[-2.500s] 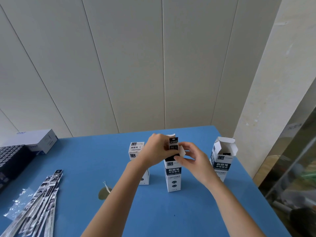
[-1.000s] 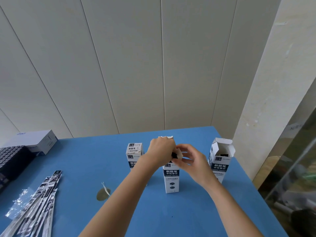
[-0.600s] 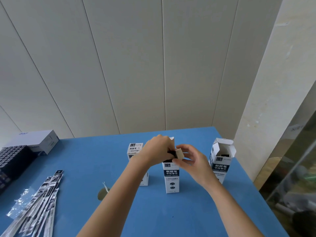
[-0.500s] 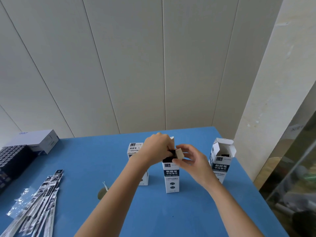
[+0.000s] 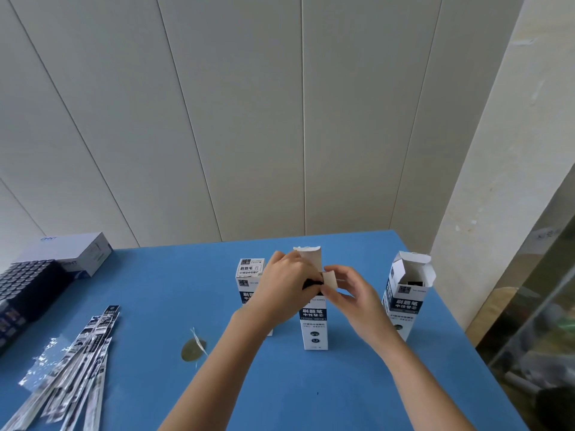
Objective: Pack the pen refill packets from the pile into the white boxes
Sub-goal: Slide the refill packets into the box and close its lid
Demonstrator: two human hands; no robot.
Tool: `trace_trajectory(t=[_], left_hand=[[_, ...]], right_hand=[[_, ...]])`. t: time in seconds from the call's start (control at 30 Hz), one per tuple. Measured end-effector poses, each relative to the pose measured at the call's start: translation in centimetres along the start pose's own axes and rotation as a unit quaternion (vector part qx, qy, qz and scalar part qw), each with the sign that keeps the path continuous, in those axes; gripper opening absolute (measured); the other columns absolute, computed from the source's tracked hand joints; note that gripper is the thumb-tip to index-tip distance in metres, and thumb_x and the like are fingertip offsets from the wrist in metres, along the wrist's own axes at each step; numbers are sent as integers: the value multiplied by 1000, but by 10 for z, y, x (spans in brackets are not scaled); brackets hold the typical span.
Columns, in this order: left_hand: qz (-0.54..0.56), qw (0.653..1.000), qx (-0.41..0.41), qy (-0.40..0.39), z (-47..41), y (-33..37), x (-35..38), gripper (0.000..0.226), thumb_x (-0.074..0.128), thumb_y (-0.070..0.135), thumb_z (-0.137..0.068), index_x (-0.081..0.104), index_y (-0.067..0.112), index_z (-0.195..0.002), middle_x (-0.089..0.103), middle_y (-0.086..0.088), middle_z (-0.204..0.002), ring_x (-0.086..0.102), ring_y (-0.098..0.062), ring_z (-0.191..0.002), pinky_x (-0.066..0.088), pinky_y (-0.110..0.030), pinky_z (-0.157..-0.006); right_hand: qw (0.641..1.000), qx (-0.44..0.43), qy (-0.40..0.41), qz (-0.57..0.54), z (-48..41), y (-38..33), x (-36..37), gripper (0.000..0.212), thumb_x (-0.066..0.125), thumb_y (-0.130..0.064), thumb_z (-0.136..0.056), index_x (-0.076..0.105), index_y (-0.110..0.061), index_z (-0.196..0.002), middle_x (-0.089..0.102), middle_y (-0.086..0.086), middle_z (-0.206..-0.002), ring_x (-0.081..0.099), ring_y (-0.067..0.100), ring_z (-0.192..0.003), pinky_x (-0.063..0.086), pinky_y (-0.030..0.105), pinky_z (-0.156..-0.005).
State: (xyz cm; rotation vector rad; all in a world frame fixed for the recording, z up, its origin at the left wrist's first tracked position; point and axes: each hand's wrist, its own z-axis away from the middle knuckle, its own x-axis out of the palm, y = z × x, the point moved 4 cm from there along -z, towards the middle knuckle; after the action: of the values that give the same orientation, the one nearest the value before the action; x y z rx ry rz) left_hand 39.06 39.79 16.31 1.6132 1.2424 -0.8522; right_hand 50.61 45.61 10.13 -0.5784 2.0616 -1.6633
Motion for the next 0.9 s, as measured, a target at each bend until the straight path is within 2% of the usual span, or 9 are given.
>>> trace_trajectory(t=[0.1, 0.2, 0.3, 0.37, 0.57, 0.67, 0.73, 0.8, 0.9], left_hand=[[37, 997, 10, 60, 11, -6, -1, 19, 54, 30, -87, 72, 29, -95, 70, 7, -80, 52, -14, -84, 24, -22, -76], [48, 994, -1, 97, 17, -12, 3, 17, 57, 28, -82, 74, 27, -85, 68, 5, -70, 53, -10, -76, 26, -17, -74], [52, 991, 9, 125, 23, -9, 11, 24, 53, 35, -83, 74, 24, -77, 72, 13, -75, 49, -3, -84, 27, -15, -78], [57, 989, 10, 139, 27, -8, 14, 29, 49, 38, -85, 75, 24, -80, 73, 16, -86, 49, -2, -92, 26, -15, -85], [22, 983, 6, 181, 39, -8, 20, 23, 51, 32, -89, 73, 25, -85, 60, 5, -98, 46, -13, -99, 25, -19, -91], [57, 974, -16, 220, 47, -11, 21, 23, 51, 30, -88, 73, 24, -88, 58, 5, -100, 44, -11, -101, 25, -17, -94], [126, 954, -60, 264, 52, -16, 18, 24, 51, 30, -88, 73, 22, -95, 57, 7, -101, 44, -5, -102, 30, -16, -93], [218, 912, -147, 314, 58, -21, 14, 23, 51, 26, -90, 68, 21, -105, 53, 6, -104, 47, -4, -101, 36, -11, -88], [366, 848, -272, 270, 56, -23, 15, 28, 46, 16, -96, 53, 22, -122, 51, 7, -109, 53, -2, -97, 38, -1, -77]], right_hand=[[1000, 3, 9, -4, 1, 4, 0, 26, 63, -14, -86, 58, -18, -110, 67, -2, -108, 63, 3, -99, 48, 11, -79], [1000, 1, 10, -7, 2, 3, 2, 24, 56, -18, -90, 57, -19, -114, 66, -3, -113, 60, 2, -103, 46, 9, -84], [999, 10, 14, -41, 5, 1, 8, 34, 36, -33, -95, 57, -21, -119, 63, -10, -120, 55, -1, -114, 42, 14, -96], [998, 17, 26, -54, 5, 2, 11, 34, 32, -27, -99, 57, -21, -121, 61, -11, -123, 53, -2, -116, 41, 15, -99], [998, 38, 37, -46, 2, 3, 19, 18, 52, -18, -92, 57, -23, -109, 63, -11, -107, 58, -11, -92, 43, 2, -76], [998, 48, 38, -28, 0, 5, 18, 19, 53, -16, -92, 56, -19, -111, 63, -10, -107, 58, -5, -97, 43, 1, -73], [997, 52, 47, -14, -1, 5, 16, 19, 53, -15, -92, 57, -18, -111, 64, -8, -109, 57, -1, -102, 42, 0, -74], [997, 59, 56, -10, -1, 6, 13, 18, 54, -17, -91, 58, -19, -109, 65, -8, -109, 57, -1, -102, 42, 0, -74], [996, 69, 59, -5, -1, 6, 12, 19, 55, -19, -91, 59, -20, -110, 65, -8, -111, 57, 1, -104, 45, 10, -78]])
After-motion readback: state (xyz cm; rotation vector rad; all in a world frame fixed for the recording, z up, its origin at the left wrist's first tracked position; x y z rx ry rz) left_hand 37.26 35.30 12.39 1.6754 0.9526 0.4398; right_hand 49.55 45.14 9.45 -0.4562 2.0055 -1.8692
